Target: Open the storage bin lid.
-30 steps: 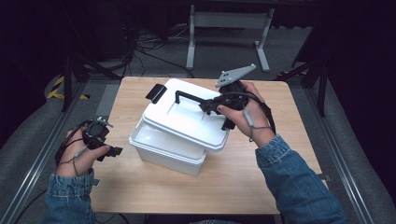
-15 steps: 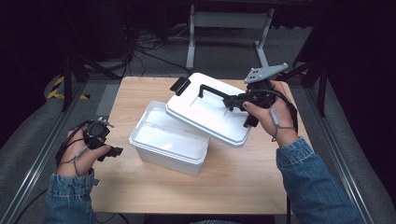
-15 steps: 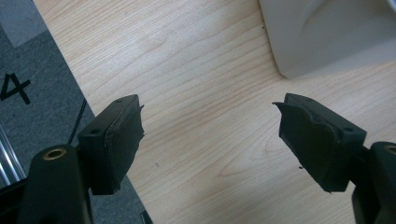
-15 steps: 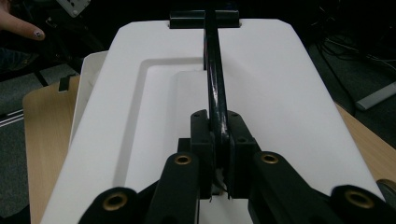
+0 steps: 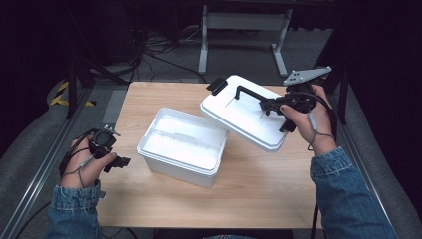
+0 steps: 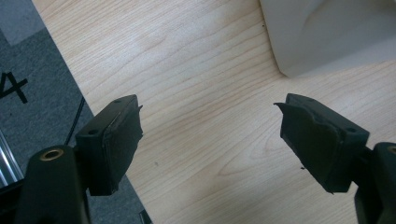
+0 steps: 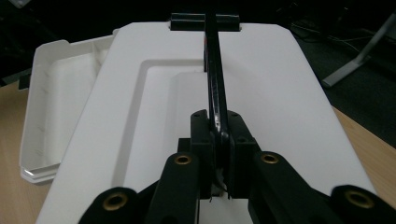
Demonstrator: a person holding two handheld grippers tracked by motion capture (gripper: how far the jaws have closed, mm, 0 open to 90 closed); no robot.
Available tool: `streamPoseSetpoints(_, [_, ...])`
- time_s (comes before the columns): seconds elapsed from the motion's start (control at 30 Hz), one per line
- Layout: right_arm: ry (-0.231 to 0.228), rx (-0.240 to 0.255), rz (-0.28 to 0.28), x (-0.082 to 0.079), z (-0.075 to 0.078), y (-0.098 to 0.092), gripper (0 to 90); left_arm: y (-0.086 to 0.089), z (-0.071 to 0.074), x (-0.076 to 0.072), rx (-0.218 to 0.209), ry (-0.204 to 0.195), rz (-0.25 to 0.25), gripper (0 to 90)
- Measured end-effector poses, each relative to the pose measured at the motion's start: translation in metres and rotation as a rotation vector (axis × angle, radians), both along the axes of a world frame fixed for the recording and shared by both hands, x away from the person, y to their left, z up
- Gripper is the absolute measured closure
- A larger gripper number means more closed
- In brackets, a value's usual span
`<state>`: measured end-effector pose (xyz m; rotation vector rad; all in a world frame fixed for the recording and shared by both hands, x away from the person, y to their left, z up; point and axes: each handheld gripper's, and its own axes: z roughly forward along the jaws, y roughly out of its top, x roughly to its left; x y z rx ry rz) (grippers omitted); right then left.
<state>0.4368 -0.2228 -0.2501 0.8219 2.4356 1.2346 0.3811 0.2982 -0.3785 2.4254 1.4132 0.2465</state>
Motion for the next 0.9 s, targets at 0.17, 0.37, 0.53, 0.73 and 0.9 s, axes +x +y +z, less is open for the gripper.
streamPoseSetpoints(0.17, [0.007, -0.002, -0.056, 0.006, -0.006, -0.025, 85.1, 0.0, 0.0, 0.0, 0.003, 0.002, 0.002, 21.4])
streamPoseSetpoints(0.37, [0.023, -0.013, -0.1, 0.012, -0.015, -0.043, 85.0, 0.001, -0.002, 0.001, 0.0, 0.002, 0.004, 21.0])
streamPoseSetpoints(0.53, [0.044, -0.014, -0.134, 0.019, -0.029, -0.059, 85.0, 0.001, -0.002, 0.001, 0.002, -0.015, -0.011, 20.3])
streamPoseSetpoints(0.73, [0.071, -0.031, -0.162, 0.026, -0.047, -0.069, 85.0, 0.001, -0.003, 0.002, 0.001, -0.019, -0.01, 20.1])
streamPoseSetpoints(0.9, [0.093, -0.043, -0.177, 0.032, -0.063, -0.075, 85.0, 0.001, -0.005, 0.002, 0.0, -0.02, -0.012, 20.2])
